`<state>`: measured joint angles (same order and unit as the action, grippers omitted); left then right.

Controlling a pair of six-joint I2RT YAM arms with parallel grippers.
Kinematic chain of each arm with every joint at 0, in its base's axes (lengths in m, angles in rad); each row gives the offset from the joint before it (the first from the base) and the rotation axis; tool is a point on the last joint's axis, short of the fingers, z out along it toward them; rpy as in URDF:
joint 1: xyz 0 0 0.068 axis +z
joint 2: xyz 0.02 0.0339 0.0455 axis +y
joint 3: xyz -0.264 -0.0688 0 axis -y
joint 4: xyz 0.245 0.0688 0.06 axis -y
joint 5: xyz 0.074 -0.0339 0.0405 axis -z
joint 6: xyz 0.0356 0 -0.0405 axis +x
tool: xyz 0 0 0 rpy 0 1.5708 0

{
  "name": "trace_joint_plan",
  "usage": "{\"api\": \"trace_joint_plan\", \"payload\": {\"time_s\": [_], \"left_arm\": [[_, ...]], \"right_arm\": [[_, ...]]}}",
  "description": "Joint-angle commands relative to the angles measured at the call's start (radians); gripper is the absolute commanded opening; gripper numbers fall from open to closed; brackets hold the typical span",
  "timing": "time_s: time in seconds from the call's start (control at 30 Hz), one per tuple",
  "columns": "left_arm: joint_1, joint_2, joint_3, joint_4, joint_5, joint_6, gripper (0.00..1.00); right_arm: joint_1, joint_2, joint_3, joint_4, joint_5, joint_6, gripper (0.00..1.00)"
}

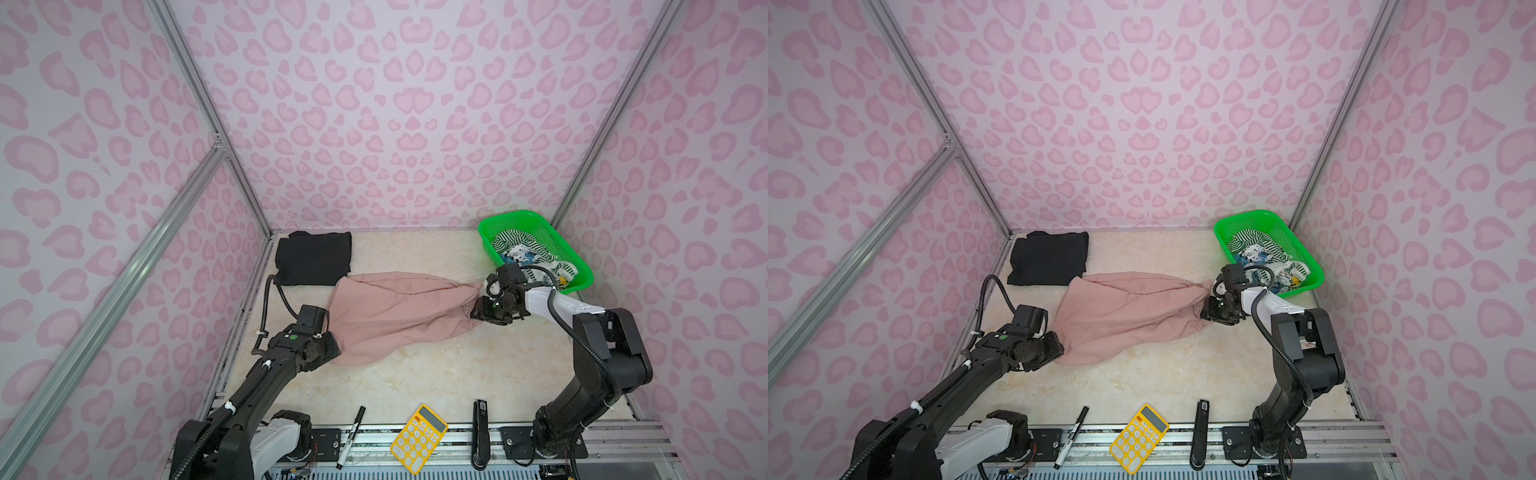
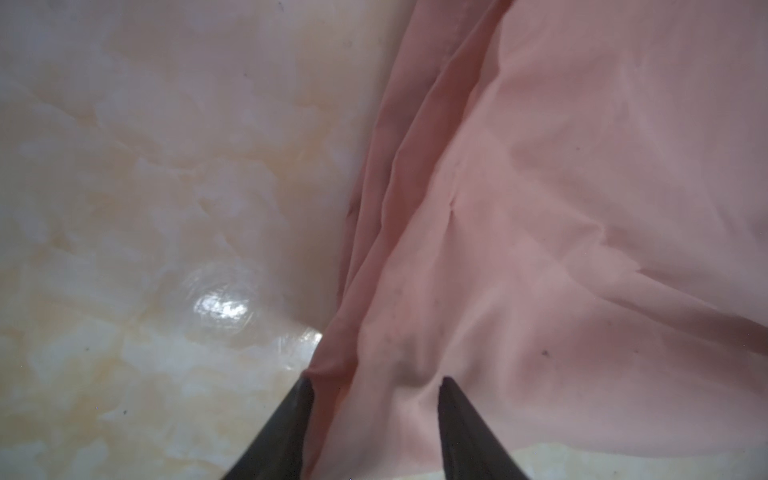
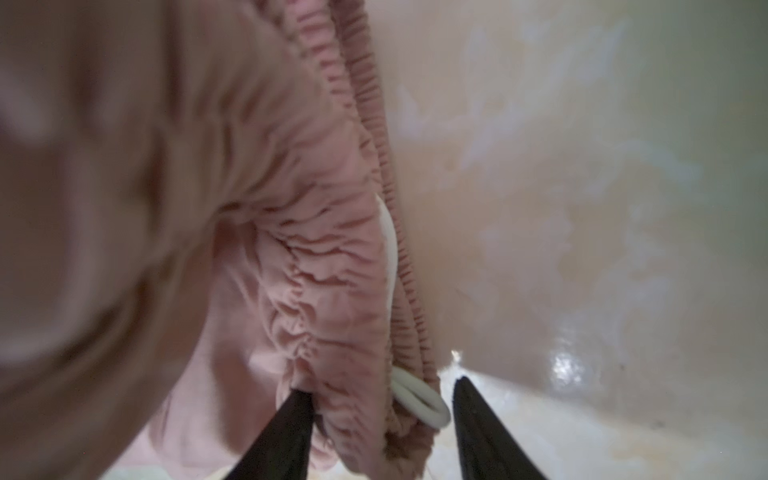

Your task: Fold and stack the mixed laundry pile

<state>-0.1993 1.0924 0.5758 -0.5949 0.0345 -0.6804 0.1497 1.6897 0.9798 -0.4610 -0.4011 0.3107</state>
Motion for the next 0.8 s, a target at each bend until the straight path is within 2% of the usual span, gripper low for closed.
{"api": "trace_joint_plan", "payload": {"time_s": [0.0, 0.13, 0.17, 0.27, 0.43, 0.53, 0.6, 0.67, 0.7, 0.77], "left_arm": [[0.0, 0.036, -0.012, 0.082, 0.03, 0.013, 0.44], [0.001, 0.046, -0.028, 0.09, 0.058, 0.015, 0.31], [0.0, 0.044, -0.031, 0.085, 0.068, 0.018, 0.29], [-0.003, 0.031, -0.038, 0.066, 0.104, 0.019, 0.28], [-0.055, 0.001, -0.038, -0.004, 0.11, -0.005, 0.27], [-0.097, -0.019, -0.035, -0.058, 0.106, -0.033, 0.27], [-0.113, -0.034, -0.028, -0.099, 0.103, -0.05, 0.28], [-0.114, -0.046, 0.0, -0.164, 0.078, -0.051, 0.35], [-0.114, -0.058, 0.017, -0.182, 0.066, -0.059, 0.47], [-0.114, -0.071, 0.066, -0.219, 0.033, -0.059, 0.56]], "right_arm": [[0.0, 0.011, 0.002, 0.022, -0.029, 0.008, 0.36], [0.001, -0.033, -0.024, -0.096, 0.056, 0.001, 0.08], [0.001, -0.062, -0.042, -0.136, 0.099, 0.003, 0.04], [0.001, -0.153, -0.108, -0.219, 0.198, 0.032, 0.0], [0.007, -0.301, -0.152, -0.355, 0.301, 0.089, 0.0], [0.011, -0.366, -0.174, -0.395, 0.301, 0.125, 0.03], [0.021, -0.385, -0.173, -0.417, 0.294, 0.135, 0.08], [0.031, -0.396, -0.145, -0.461, 0.319, 0.135, 0.17], [0.034, -0.401, -0.122, -0.489, 0.344, 0.13, 0.23], [0.035, -0.41, -0.069, -0.539, 0.39, 0.112, 0.3]]}}
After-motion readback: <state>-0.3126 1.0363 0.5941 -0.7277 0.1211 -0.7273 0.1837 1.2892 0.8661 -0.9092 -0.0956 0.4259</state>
